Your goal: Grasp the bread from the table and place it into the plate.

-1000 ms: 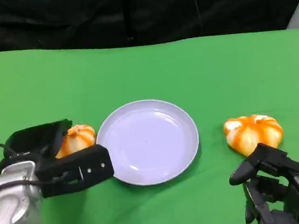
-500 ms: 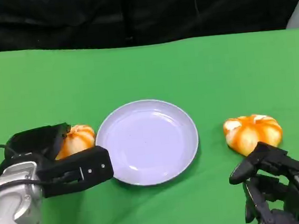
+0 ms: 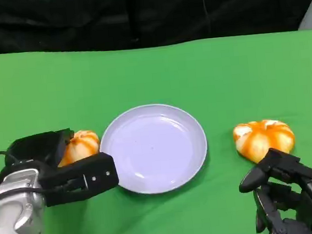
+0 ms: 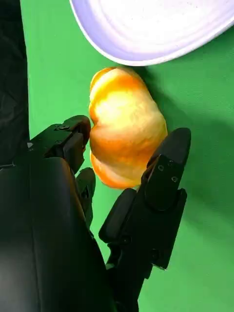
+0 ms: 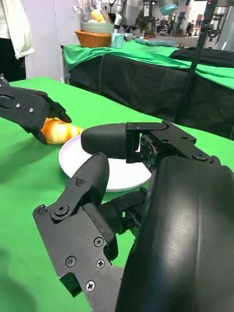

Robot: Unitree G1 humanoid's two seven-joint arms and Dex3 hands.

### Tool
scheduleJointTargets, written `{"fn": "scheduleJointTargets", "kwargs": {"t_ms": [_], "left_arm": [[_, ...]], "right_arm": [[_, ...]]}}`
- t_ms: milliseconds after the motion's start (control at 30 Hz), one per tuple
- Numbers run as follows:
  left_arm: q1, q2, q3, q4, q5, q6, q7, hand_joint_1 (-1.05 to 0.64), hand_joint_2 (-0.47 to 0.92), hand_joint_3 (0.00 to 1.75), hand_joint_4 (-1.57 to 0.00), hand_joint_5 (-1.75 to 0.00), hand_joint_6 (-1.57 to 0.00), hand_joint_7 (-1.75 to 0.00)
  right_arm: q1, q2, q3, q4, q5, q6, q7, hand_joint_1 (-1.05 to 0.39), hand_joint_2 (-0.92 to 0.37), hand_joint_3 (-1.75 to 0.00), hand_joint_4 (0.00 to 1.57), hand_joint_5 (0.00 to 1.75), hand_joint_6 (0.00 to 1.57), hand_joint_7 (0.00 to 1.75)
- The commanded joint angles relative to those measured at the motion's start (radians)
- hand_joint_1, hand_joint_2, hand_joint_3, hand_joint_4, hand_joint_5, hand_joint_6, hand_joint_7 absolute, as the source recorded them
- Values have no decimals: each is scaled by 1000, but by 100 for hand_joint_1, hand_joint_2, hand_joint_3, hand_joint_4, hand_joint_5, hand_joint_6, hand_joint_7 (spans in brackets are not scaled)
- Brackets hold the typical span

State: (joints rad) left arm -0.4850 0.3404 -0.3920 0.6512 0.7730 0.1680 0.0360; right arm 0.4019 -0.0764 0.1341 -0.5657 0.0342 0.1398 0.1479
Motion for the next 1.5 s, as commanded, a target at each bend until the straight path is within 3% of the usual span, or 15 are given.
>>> {"fn": "scheduleJointTargets", "kwargs": {"t_ms": [33, 233, 300, 500, 533, 600, 633, 700, 1500], "left_arm": [[-18, 7, -8, 30, -11, -18, 18, -64, 92, 1, -39, 0, -43, 0], [-33, -4, -15, 91, -27, -63, 47, -57, 92, 2, -46, -2, -49, -2], [-34, -10, -7, 111, -45, -77, 73, -32, 91, 1, -78, -19, -62, -6], [-43, -9, -16, 134, -62, -90, 94, -26, 91, 1, -86, -23, -67, -5], [-50, -14, -10, 147, -77, -97, 83, -23, 91, 1, -93, -28, -72, -7], [-60, -19, -3, 165, -100, -107, 70, -15, 90, 1, -79, -115, -94, -4], [-63, -20, -2, 171, -105, -110, 69, -14, 90, 1, -75, -130, -97, -3], [-66, -19, -6, 177, -110, -114, 72, -13, 90, 1, -72, -142, -100, -2], [-72, -18, -14, 189, -120, -119, 77, -13, 90, 0, -70, -146, -101, 0]], "right_arm": [[5, -6, -4, -3, 8, -11, 1, -7, -67, -105, 73, 175, 64, 158], [7, -5, -2, -5, 8, -12, 1, -8, -67, -104, 73, 175, 64, 158], [7, -3, 0, -10, 7, -4, -1, -8, -67, -104, 73, 175, 64, 158], [8, -3, 0, -11, 7, -3, -2, -8, -67, -104, 74, 175, 65, 158], [7, -4, 0, -10, 5, -5, -1, -8, -67, -104, 74, 175, 65, 158], [6, -6, 0, -9, 3, -7, -1, -8, -67, -104, 73, 175, 64, 158], [6, -6, 0, -8, 3, -7, 0, -9, -67, -104, 73, 175, 64, 158], [6, -6, 0, -8, 3, -7, 0, -9, -67, -104, 73, 175, 64, 158], [6, -6, 0, -8, 2, -7, 0, -9, -67, -103, 73, 175, 64, 159]]}}
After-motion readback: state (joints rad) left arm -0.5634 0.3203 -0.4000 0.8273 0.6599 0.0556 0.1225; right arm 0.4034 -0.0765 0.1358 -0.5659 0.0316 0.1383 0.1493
